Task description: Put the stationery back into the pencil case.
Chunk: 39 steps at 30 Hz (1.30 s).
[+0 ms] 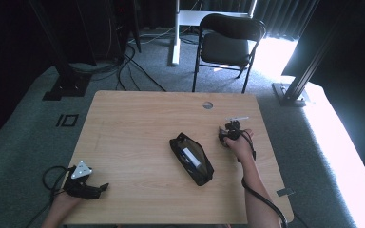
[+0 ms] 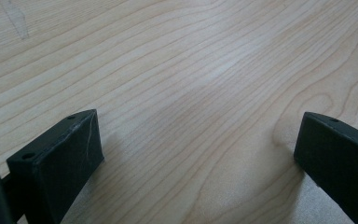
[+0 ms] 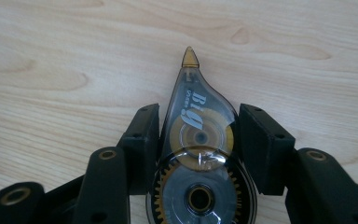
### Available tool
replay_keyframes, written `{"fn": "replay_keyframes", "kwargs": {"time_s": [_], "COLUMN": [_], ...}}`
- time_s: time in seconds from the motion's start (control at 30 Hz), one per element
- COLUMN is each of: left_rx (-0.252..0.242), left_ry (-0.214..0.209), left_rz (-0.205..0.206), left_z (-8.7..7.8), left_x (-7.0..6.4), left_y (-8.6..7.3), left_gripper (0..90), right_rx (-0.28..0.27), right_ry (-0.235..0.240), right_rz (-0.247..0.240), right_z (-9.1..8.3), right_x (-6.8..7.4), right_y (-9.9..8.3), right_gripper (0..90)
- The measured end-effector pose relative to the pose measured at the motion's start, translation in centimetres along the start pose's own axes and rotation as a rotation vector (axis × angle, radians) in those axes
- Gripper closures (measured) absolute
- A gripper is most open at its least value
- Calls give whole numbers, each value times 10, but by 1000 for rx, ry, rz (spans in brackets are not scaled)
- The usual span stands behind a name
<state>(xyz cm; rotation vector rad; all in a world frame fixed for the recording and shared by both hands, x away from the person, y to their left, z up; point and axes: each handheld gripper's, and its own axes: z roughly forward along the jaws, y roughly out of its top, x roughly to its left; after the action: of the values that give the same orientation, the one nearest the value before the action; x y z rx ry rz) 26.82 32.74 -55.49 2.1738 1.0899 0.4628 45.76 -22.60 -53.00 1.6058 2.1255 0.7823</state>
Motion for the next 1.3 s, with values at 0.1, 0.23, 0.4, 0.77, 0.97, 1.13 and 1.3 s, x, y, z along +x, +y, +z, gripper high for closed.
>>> {"fn": "replay_keyframes", "kwargs": {"time_s": [0.1, 0.23, 0.4, 0.77, 0.97, 1.13, 1.3], "left_rx": [0, 0, 0, 0, 0, 0, 0], "left_ry": [0, 0, 0, 0, 0, 0, 0], "left_rz": [0, 0, 0, 0, 0, 0, 0], "left_z": [0, 0, 0, 0, 0, 0, 0], "left_x": [0, 0, 0, 0, 0, 0, 0], "left_y": [0, 0, 0, 0, 0, 0, 0], "left_gripper": [11, 11, 11, 11, 11, 11, 11], "right_rx": [-1, -13, -26, -81, -87, -106, -121], "right_ry": [4, 13, 32, 128, 149, 184, 240], "right_rz": [-2, -9, -42, -69, -115, -142, -155], "right_z": [-8, -21, -37, -73, -85, -96, -100], "right_x": [-1, 2, 11, 38, 54, 70, 85], "right_y": [3, 6, 11, 16, 17, 18, 19], "right_gripper": [497, 498, 498, 498, 499, 499, 499]}}
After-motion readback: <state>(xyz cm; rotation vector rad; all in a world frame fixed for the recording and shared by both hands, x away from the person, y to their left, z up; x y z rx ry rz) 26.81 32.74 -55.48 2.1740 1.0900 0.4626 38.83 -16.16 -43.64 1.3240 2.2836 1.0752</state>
